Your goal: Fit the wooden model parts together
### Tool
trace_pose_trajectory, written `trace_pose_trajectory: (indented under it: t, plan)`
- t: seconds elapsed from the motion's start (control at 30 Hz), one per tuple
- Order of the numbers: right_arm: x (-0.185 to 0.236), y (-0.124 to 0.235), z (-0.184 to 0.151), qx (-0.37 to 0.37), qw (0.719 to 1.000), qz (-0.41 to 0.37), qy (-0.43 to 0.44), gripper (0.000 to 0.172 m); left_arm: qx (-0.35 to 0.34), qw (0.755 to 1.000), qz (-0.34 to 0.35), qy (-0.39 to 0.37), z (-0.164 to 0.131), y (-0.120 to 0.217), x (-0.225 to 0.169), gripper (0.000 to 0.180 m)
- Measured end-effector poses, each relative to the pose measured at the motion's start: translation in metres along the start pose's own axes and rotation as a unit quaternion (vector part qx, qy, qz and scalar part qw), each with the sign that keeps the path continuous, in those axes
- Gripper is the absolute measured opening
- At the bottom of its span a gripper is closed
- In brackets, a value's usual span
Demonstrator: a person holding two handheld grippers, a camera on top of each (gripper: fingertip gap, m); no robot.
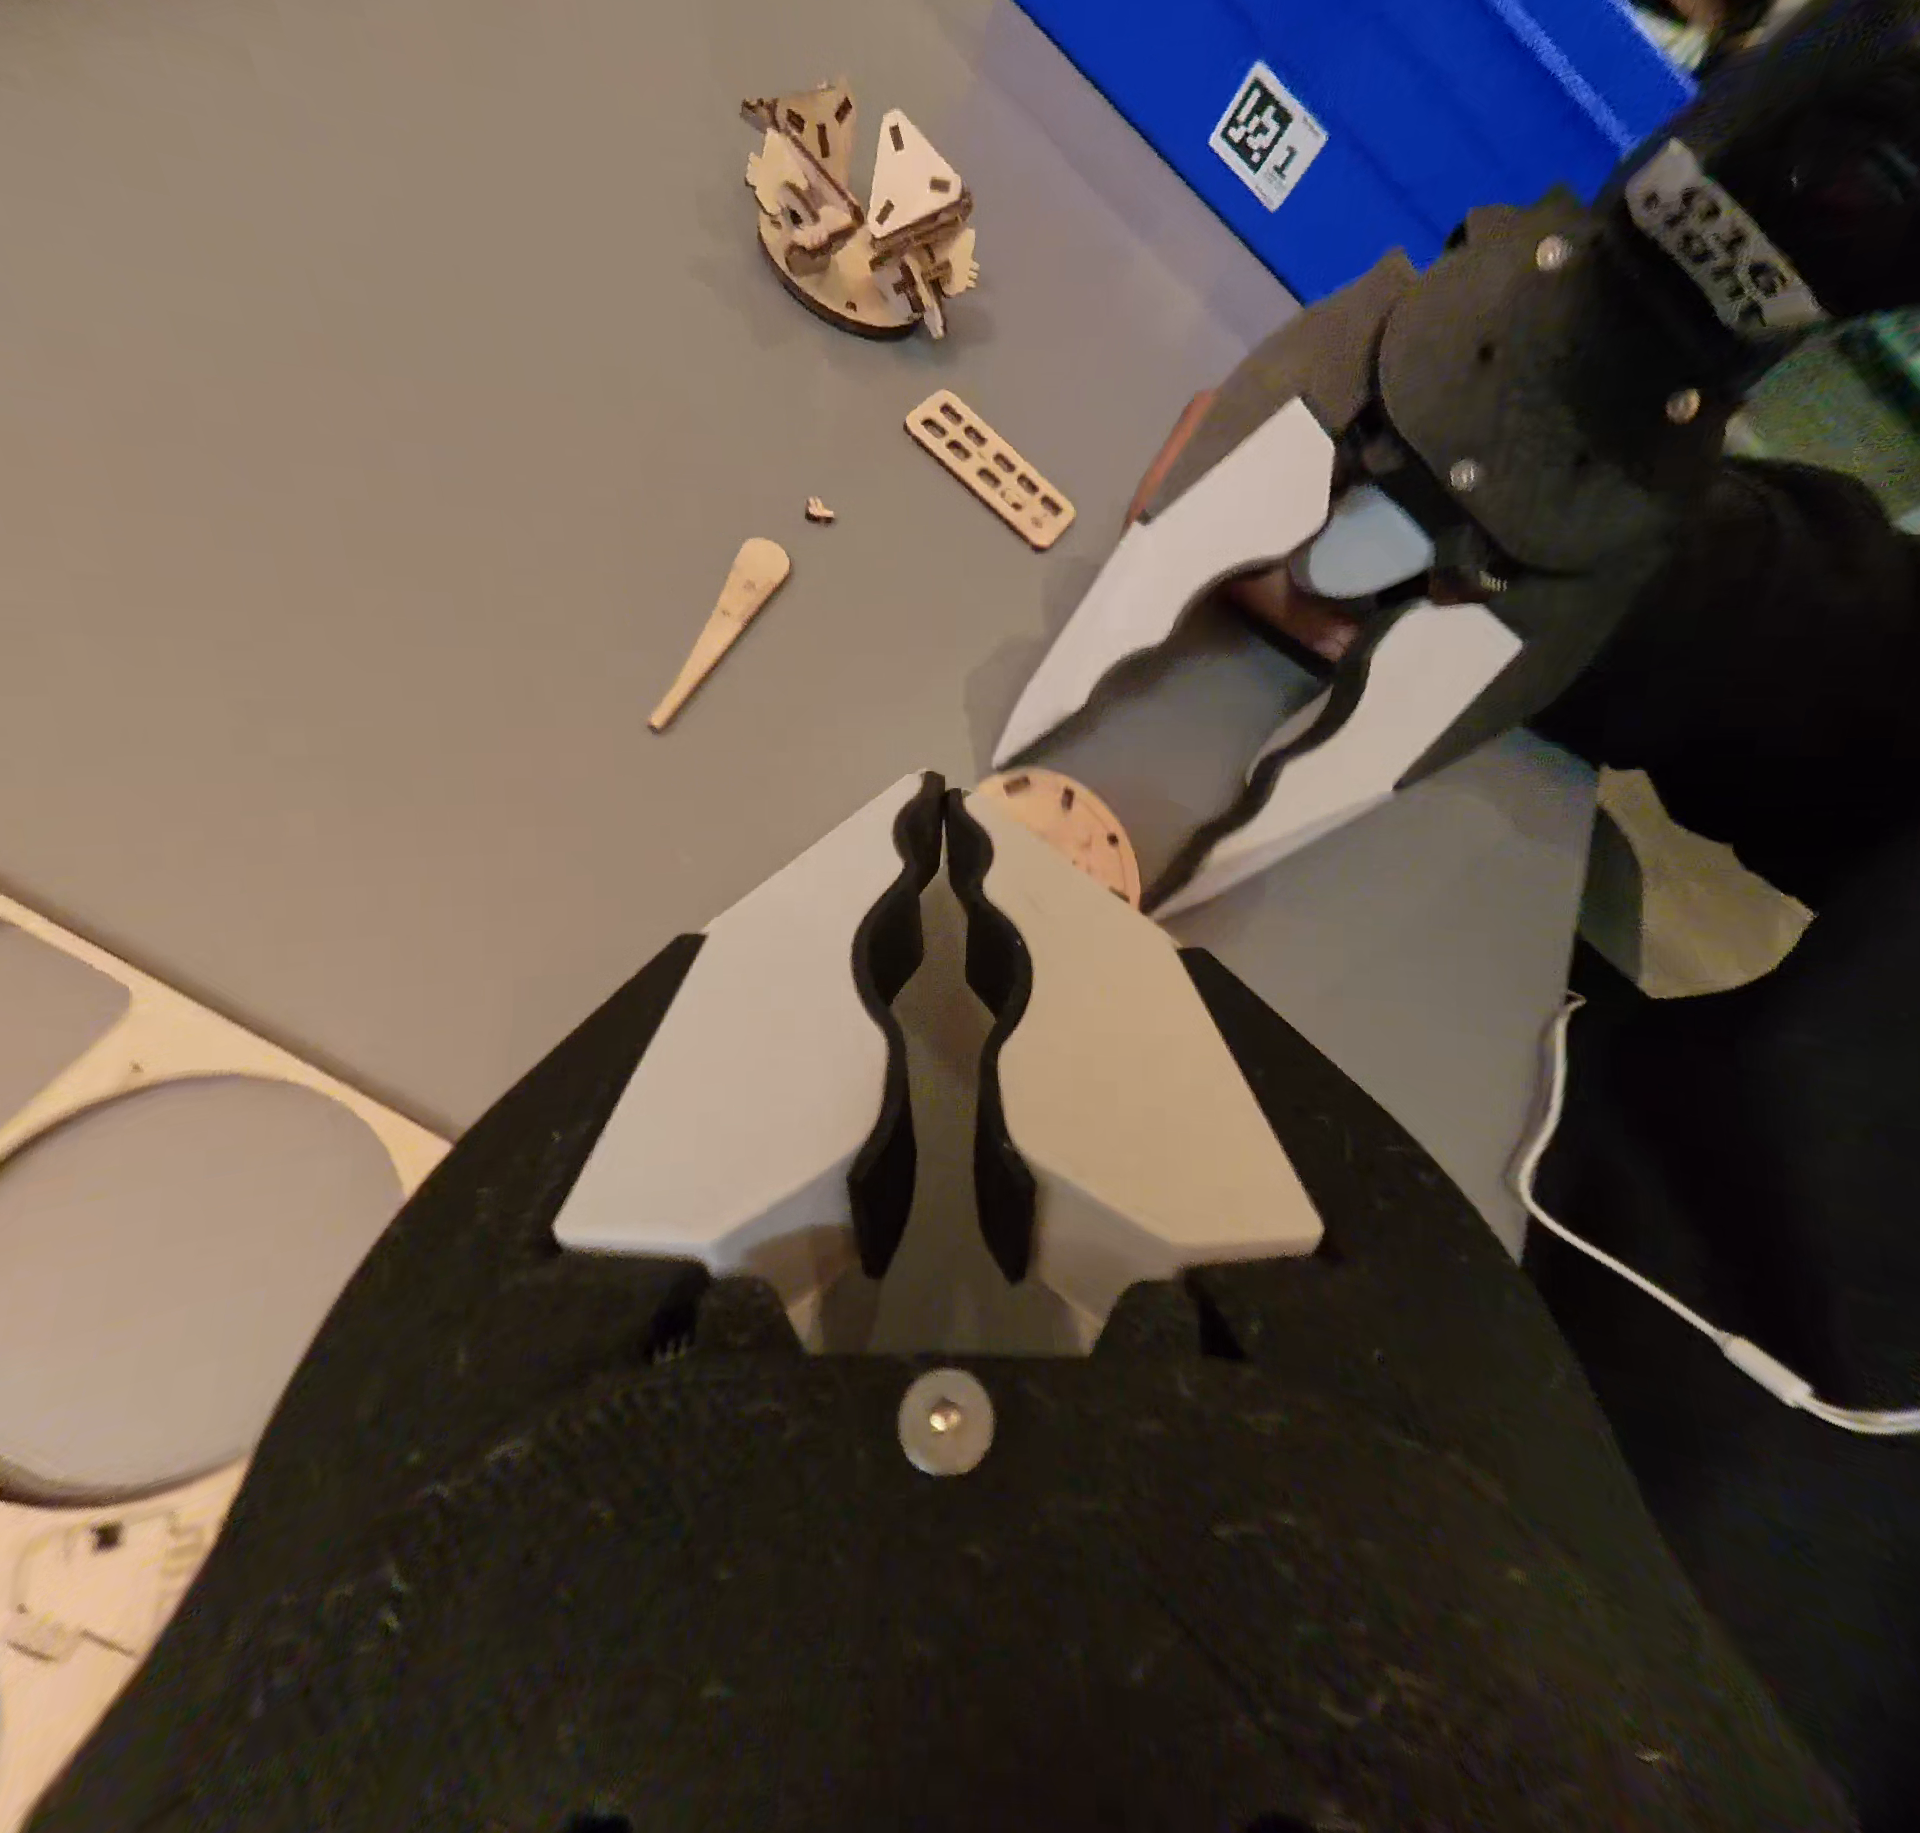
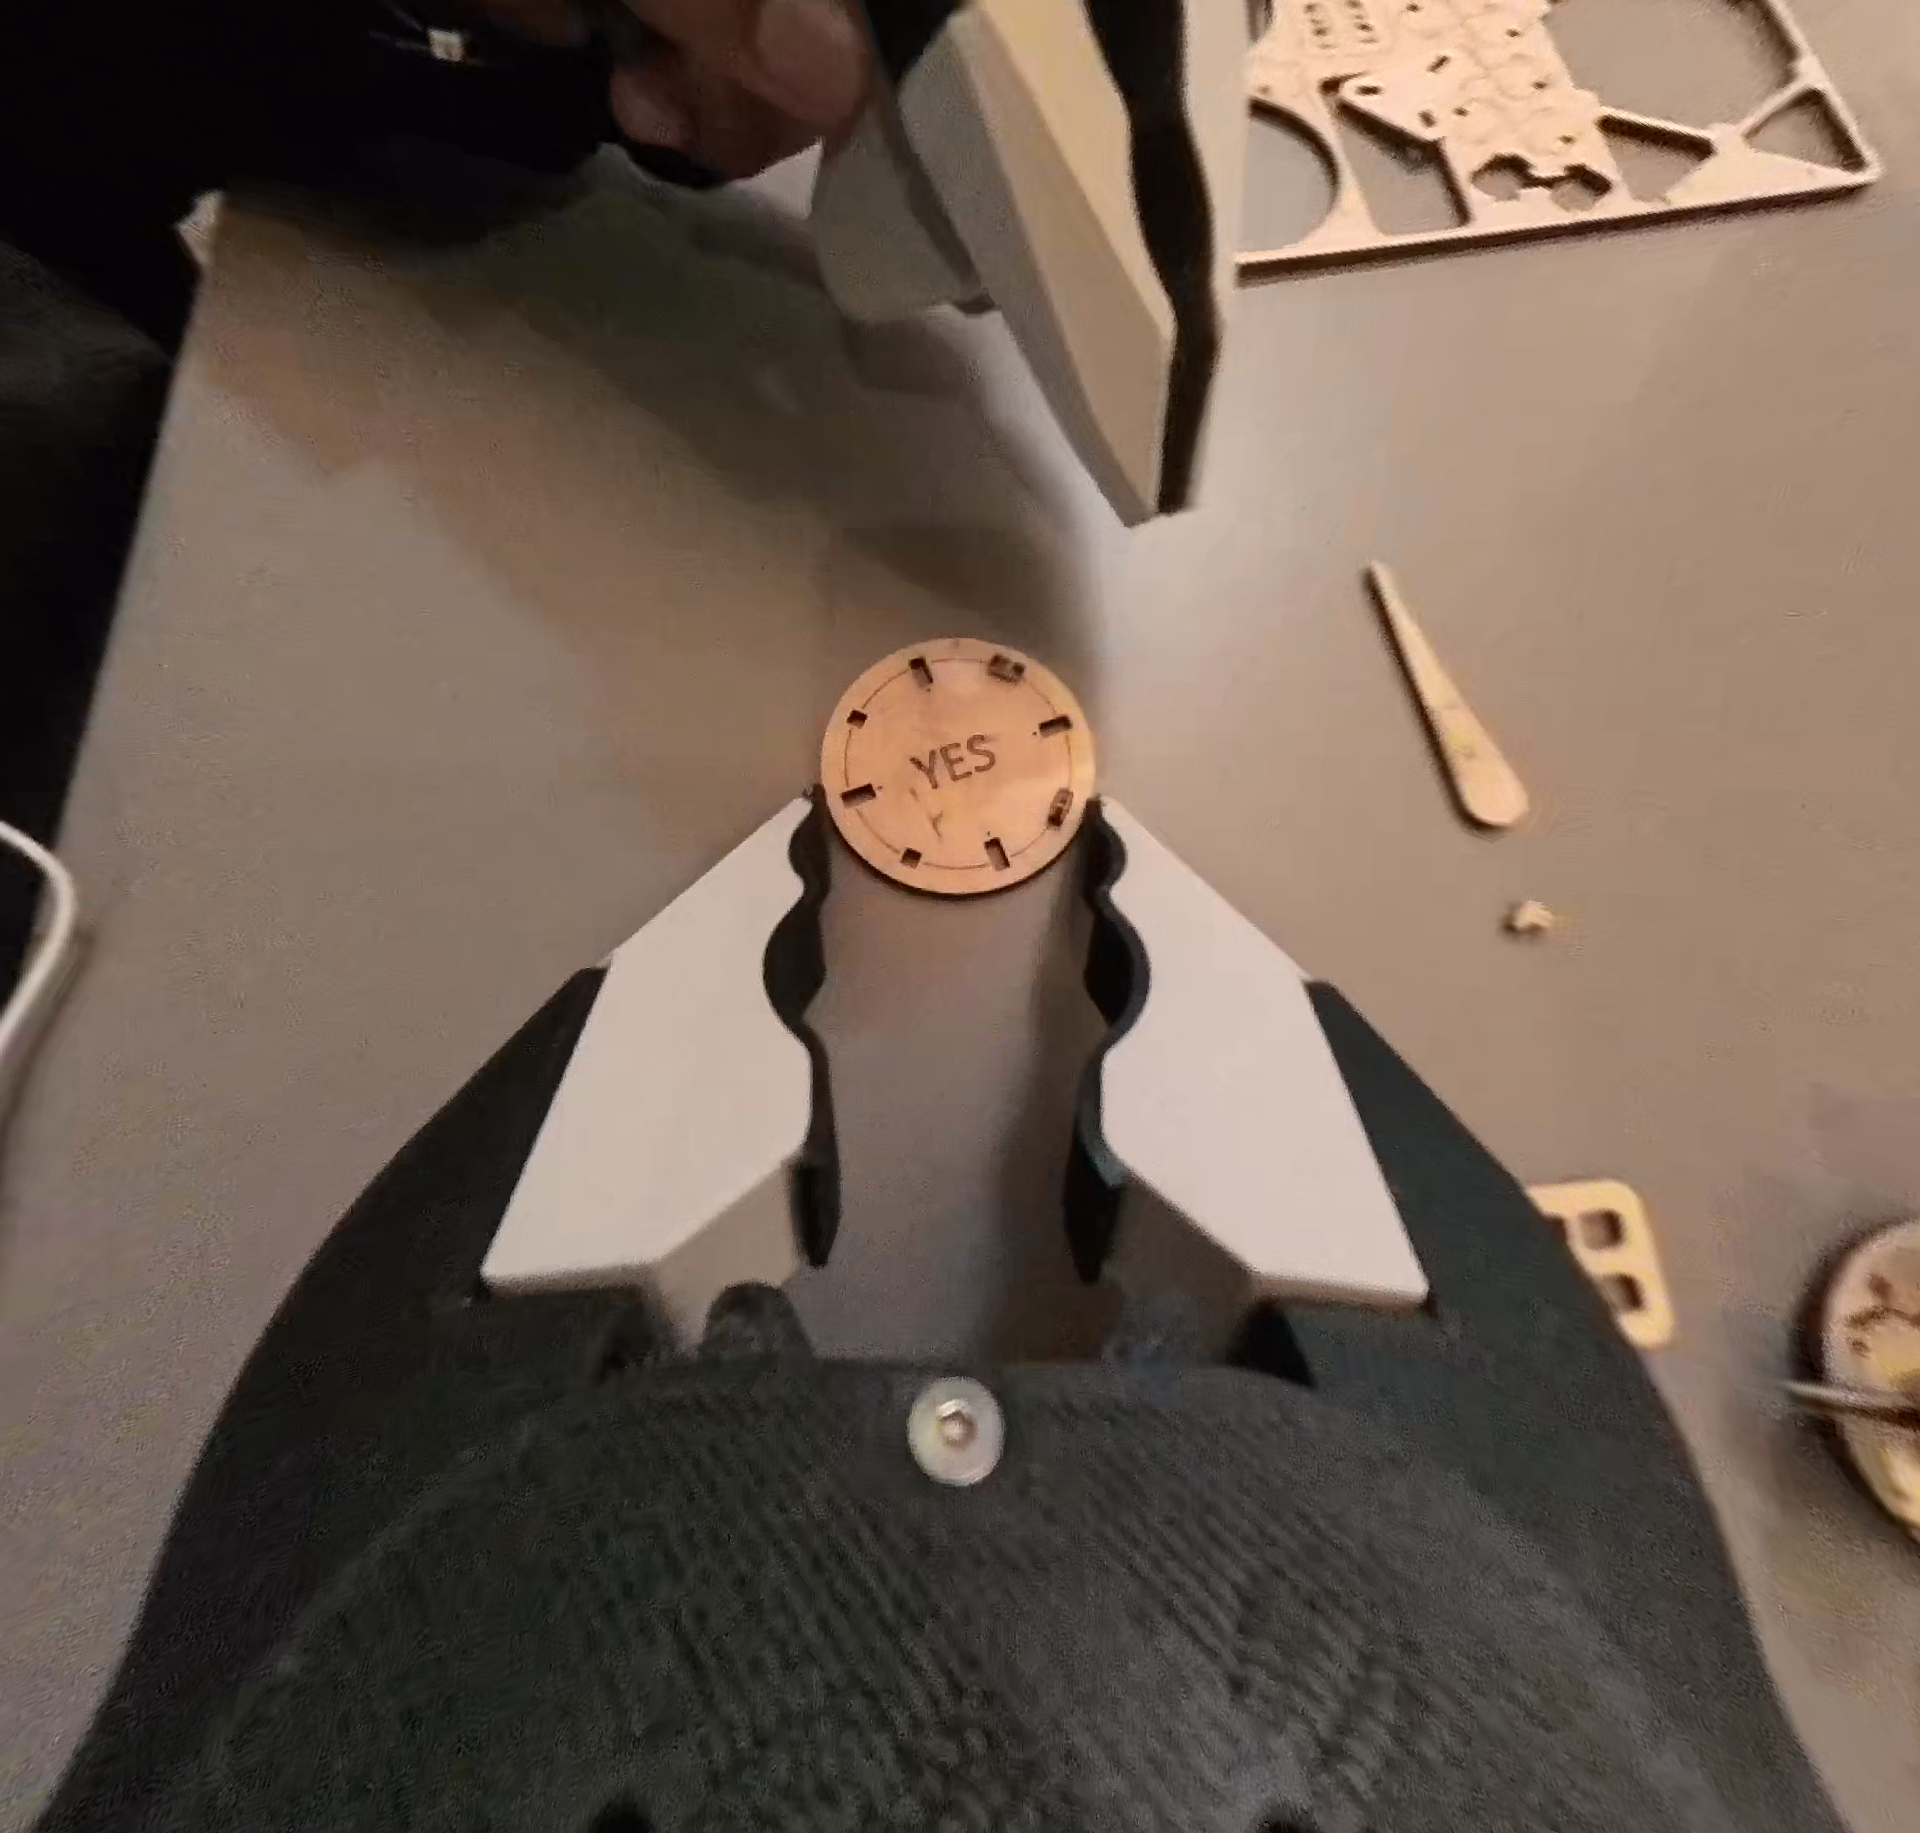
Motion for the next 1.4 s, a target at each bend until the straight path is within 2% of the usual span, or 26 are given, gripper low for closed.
trace_pose_trajectory:
  t: [0.1,0.23,0.33,0.4,0.43,0.53,0.6,0.67,0.8,0.9,0.97,1.07,1.17,1.23,1.33,1.4]
  plan:
    - [-0.020,0.007,-0.005,-0.002,1.000,0.016,-0.007,0.047,0.014,1.000,0.017,-0.022,0.011,-0.009,0.006,0.000]
    - [-0.017,0.014,-0.011,-0.004,0.998,0.060,0.004,0.048,0.018,0.999,0.025,-0.040,0.019,-0.022,0.010,0.000]
    - [-0.014,0.024,-0.021,-0.002,0.999,0.038,0.015,0.054,0.019,0.998,0.016,-0.052,0.021,-0.035,0.011,0.000]
    - [-0.019,0.034,-0.021,-0.039,0.999,0.027,-0.002,0.069,0.015,0.999,-0.022,-0.043,0.024,-0.040,0.013,0.000]
    - [-0.022,0.042,-0.021,-0.072,0.997,0.025,-0.014,0.071,0.007,0.999,-0.040,-0.034,0.026,-0.040,0.014,0.000]
    - [-0.039,0.070,-0.023,-0.145,0.988,-0.018,-0.050,0.070,-0.025,0.997,-0.070,-0.020,0.029,-0.036,0.019,0.000]
    - [-0.050,0.083,-0.031,-0.157,0.983,-0.064,-0.067,0.066,-0.039,0.997,-0.070,-0.022,0.026,-0.033,0.023,0.000]
    - [-0.056,0.087,-0.039,-0.156,0.982,-0.077,-0.078,0.061,-0.057,0.995,-0.083,-0.014,0.026,-0.028,0.024,0.000]
    - [-0.058,0.073,-0.043,-0.101,0.989,-0.072,-0.081,0.060,-0.070,0.993,-0.097,0.008,0.026,-0.027,0.028,0.003]
    - [-0.056,0.066,-0.043,-0.068,0.991,-0.092,-0.064,0.061,-0.027,0.994,-0.109,0.015,0.023,-0.037,0.023,0.009]
    - [-0.056,0.064,-0.041,-0.069,0.991,-0.104,-0.055,0.058,-0.006,0.996,-0.092,-0.002,0.022,-0.041,0.017,0.010]
    - [-0.056,0.061,-0.031,-0.103,0.985,-0.130,-0.054,0.042,0.003,0.997,-0.058,-0.041,0.021,-0.043,0.010,0.009]
    - [-0.058,0.051,-0.014,-0.157,0.974,-0.119,-0.114,0.019,0.007,0.997,-0.039,-0.067,0.020,-0.043,0.005,0.009]
    - [-0.060,0.038,-0.009,-0.126,0.976,-0.104,-0.146,0.022,0.009,0.997,-0.034,-0.073,0.019,-0.043,0.003,0.008]
    - [-0.066,0.020,-0.011,-0.042,0.977,-0.130,-0.161,0.032,0.004,0.997,-0.033,-0.072,0.019,-0.042,0.002,0.008]
    - [-0.070,0.015,-0.011,-0.017,0.976,-0.135,-0.169,0.035,-0.002,0.997,-0.035,-0.072,0.019,-0.041,0.002,0.008]
Point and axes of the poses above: each gripper's, where its closed fingertips meet, y back along the fingers, z out of its top, x = y × z across the jaws, the point moved 10 cm from there along y, back along the fingers, and after that the axes turned 1 degree about z, right-handed, at the moved point
